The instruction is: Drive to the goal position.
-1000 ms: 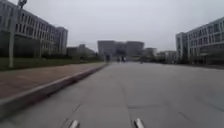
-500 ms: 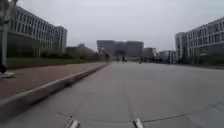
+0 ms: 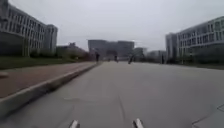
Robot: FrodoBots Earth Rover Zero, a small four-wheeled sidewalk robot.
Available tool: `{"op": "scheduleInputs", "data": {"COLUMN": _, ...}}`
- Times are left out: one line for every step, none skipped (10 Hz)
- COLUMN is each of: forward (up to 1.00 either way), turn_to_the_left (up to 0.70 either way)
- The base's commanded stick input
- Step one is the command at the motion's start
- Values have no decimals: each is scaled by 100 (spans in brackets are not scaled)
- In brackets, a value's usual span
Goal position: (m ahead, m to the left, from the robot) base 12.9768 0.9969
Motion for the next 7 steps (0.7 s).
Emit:
{"op": "scheduleInputs", "data": {"forward": 70, "turn_to_the_left": -4}}
{"op": "scheduleInputs", "data": {"forward": 70, "turn_to_the_left": -4}}
{"op": "scheduleInputs", "data": {"forward": 70, "turn_to_the_left": -4}}
{"op": "scheduleInputs", "data": {"forward": 70, "turn_to_the_left": -4}}
{"op": "scheduleInputs", "data": {"forward": 70, "turn_to_the_left": -4}}
{"op": "scheduleInputs", "data": {"forward": 70, "turn_to_the_left": -4}}
{"op": "scheduleInputs", "data": {"forward": 70, "turn_to_the_left": -4}}
